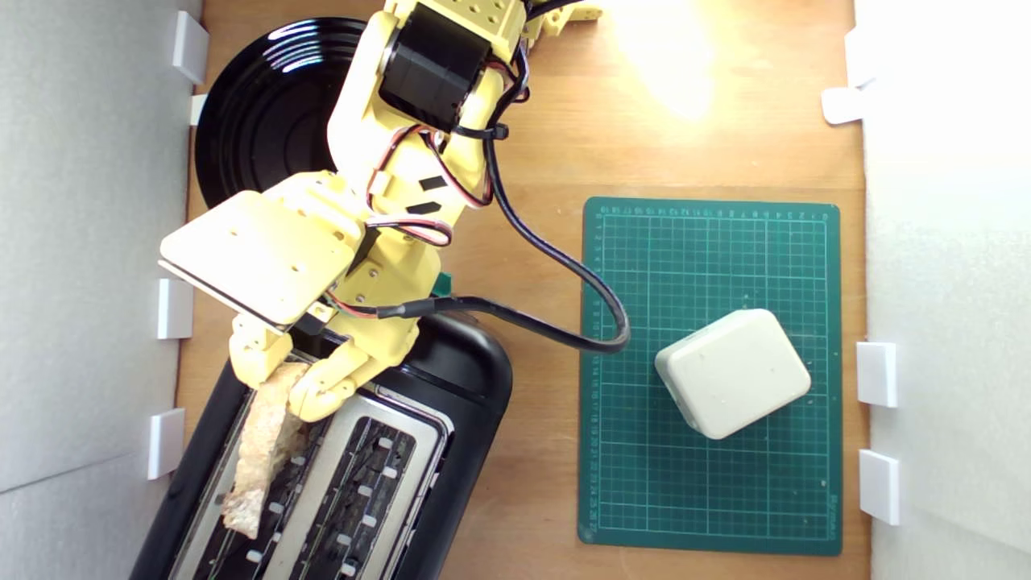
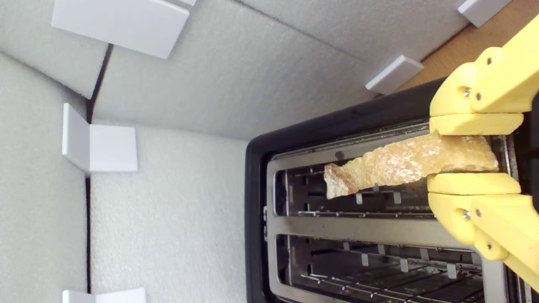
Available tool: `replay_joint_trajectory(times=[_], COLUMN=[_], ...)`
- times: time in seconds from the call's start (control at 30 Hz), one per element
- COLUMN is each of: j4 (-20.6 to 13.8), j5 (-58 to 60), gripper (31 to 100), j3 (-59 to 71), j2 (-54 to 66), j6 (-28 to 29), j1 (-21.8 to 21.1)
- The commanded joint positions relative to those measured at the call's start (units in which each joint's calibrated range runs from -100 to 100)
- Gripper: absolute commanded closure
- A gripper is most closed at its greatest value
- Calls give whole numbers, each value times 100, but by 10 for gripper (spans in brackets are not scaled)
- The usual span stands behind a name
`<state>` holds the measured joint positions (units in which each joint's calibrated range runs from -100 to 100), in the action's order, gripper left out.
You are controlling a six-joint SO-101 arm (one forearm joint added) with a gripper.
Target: Pick bread and place in toaster
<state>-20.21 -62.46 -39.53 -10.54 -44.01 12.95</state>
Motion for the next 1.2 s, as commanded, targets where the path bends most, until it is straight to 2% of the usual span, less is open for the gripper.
replay_joint_trajectory(times=[0.0, 0.1, 0.2, 0.5, 0.6, 0.67, 0.8, 0.83, 0.9, 1.07, 1.17], j4=[54, 54, 54, 63, 90, 335, 670, 879, 1051, 1088, 1051], j5=[-9, -9, -9, 34, 469, 725, 1203, 1297, 1331, 1314, 1305], gripper=[640, 590, 572, 571, 573, 574, 577, 577, 577, 578, 578], j3=[-192, -192, -201, -210, -182, -182, -128, -73, -28, 108, 281], j2=[72, 89, 97, 638, 996, 1212, 1603, 1753, 1953, 2419, 2768], j6=[-38, -38, -54, -137, -90, 20, 585, 878, 1212, 2505, 3038], j1=[2, -6, -6, -6, -30, 10, -54, -119, -312, -763, -1029])
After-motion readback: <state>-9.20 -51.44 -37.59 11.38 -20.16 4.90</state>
